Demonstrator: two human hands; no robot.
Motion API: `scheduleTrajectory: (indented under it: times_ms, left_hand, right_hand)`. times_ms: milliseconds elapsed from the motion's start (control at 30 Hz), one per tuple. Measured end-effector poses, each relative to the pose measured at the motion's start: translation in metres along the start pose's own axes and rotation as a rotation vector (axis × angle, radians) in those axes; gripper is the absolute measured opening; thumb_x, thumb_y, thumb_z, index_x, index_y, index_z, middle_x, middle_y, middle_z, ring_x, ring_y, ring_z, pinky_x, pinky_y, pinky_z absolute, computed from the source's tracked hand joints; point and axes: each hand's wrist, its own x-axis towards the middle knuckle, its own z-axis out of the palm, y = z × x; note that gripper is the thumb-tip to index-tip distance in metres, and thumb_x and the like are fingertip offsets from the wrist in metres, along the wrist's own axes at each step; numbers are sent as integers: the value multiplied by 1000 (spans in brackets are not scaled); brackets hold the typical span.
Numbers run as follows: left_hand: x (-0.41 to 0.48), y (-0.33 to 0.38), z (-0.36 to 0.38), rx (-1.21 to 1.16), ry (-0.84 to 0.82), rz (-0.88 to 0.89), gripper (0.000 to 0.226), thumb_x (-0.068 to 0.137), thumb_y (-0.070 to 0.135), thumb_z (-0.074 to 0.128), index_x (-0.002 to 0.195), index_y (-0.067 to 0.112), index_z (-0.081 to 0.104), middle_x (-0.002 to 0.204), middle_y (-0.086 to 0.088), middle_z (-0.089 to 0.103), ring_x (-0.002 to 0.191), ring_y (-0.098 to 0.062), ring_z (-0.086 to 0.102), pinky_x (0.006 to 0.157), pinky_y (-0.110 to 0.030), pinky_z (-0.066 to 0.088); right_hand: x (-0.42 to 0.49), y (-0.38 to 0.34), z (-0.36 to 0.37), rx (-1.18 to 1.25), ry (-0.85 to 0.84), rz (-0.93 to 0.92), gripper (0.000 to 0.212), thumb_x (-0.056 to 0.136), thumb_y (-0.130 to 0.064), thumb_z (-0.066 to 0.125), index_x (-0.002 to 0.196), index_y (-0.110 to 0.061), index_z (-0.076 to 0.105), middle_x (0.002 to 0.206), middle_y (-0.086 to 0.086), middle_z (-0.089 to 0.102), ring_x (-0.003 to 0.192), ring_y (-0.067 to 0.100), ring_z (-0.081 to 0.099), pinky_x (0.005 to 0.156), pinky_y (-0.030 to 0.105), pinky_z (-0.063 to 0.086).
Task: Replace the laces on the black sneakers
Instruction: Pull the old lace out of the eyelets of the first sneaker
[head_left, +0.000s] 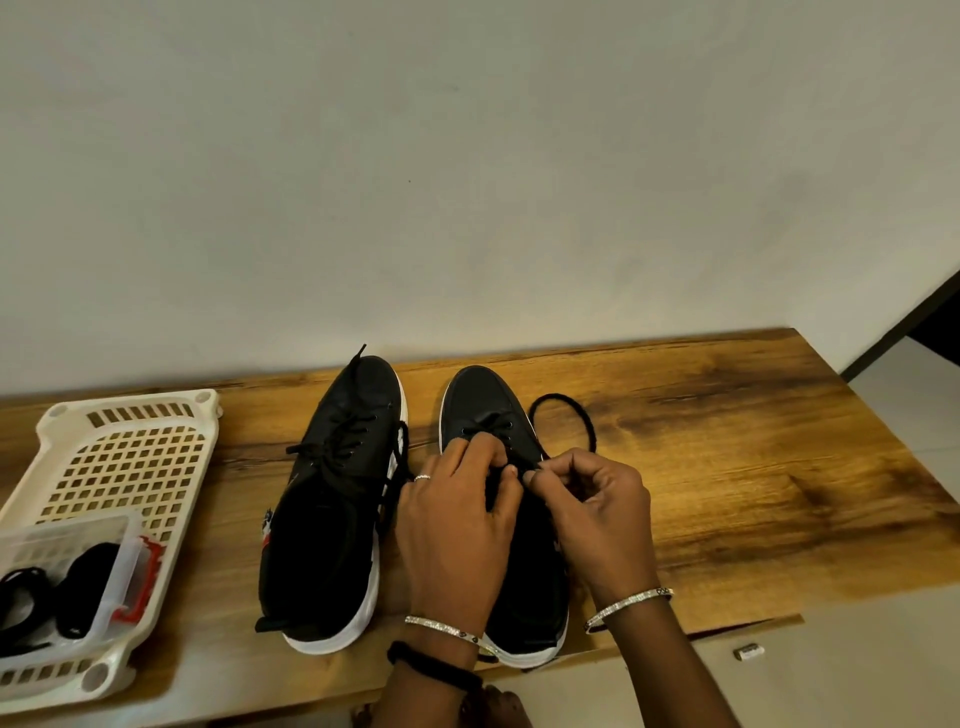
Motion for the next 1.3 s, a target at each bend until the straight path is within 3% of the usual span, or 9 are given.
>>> scheduleTrajectory:
  times_ms: [200, 400, 533, 700, 767, 933, 1067, 1200, 1300]
  left_hand:
    - [8, -11, -1, -592, 134, -424, 18, 99, 25, 56, 83, 19, 55, 75, 8, 69, 74, -2, 68, 64, -20, 48]
    - [6, -4, -9, -169, 13, 94, 15, 88, 39, 61, 101, 32, 64, 102, 16, 59, 98, -8, 57, 79, -29, 46]
    - [3, -3, -2, 60, 33, 137, 6, 91, 33, 60, 96, 32, 63, 97, 15, 62, 91, -12, 58, 77, -36, 45]
    - [9, 3, -1, -712, 169, -435, 11, 96, 14, 61, 87, 20, 62, 83, 6, 71, 78, -7, 66, 72, -29, 48]
    - [11, 0, -2, -813, 203, -559, 12, 95, 11, 61, 88, 21, 63, 83, 3, 73, 78, -13, 69, 74, -33, 52]
    - [9, 0, -9, -278, 146, -72, 27, 89, 22, 63, 115, 31, 64, 111, 15, 62, 106, -6, 56, 84, -27, 43]
    - [5, -1, -4, 67, 28, 129, 17, 87, 38, 62, 101, 36, 70, 104, 18, 66, 107, -11, 57, 87, -37, 35]
    - [2, 3, -1, 26, 116, 68, 8, 92, 33, 59, 91, 31, 67, 90, 17, 66, 91, -5, 60, 83, -36, 37]
    - [8, 3, -2, -502, 228, -248, 13, 102, 21, 54, 91, 19, 60, 82, 10, 70, 78, -5, 65, 75, -31, 50]
  right_hand:
    - [1, 1, 5, -13, 98, 70, 21, 77, -11, 78, 62, -24, 72, 60, -2, 67, 62, 21, 65, 63, 35, 54]
    - [-1, -1, 5, -37, 93, 20, 18, 79, -12, 77, 65, -23, 72, 62, -4, 69, 63, 15, 66, 64, 40, 56]
    - [-1, -2, 4, -42, 92, 25, 18, 79, -12, 78, 66, -23, 73, 63, -5, 70, 63, 13, 67, 65, 41, 59]
    - [0, 0, 4, -14, 130, 56, 20, 77, -13, 79, 62, -23, 71, 59, -5, 67, 58, 12, 63, 59, 32, 51]
    - [1, 0, 5, 9, 123, 76, 21, 77, -11, 79, 61, -21, 71, 58, -4, 65, 55, 9, 58, 57, 30, 48]
    - [1, -1, 4, -33, 122, 38, 20, 77, -10, 78, 63, -21, 72, 59, -5, 67, 58, 12, 63, 58, 29, 52]
    - [1, 0, 2, -84, 101, 1, 15, 79, -13, 79, 67, -22, 73, 63, -9, 69, 62, 8, 67, 62, 31, 57]
    - [1, 0, 3, -100, 107, 7, 16, 77, -16, 79, 66, -25, 73, 62, -8, 69, 60, 9, 66, 60, 31, 56]
    - [2, 0, 2, -47, 118, 73, 18, 76, -15, 80, 62, -23, 72, 60, -4, 67, 61, 17, 65, 61, 33, 54]
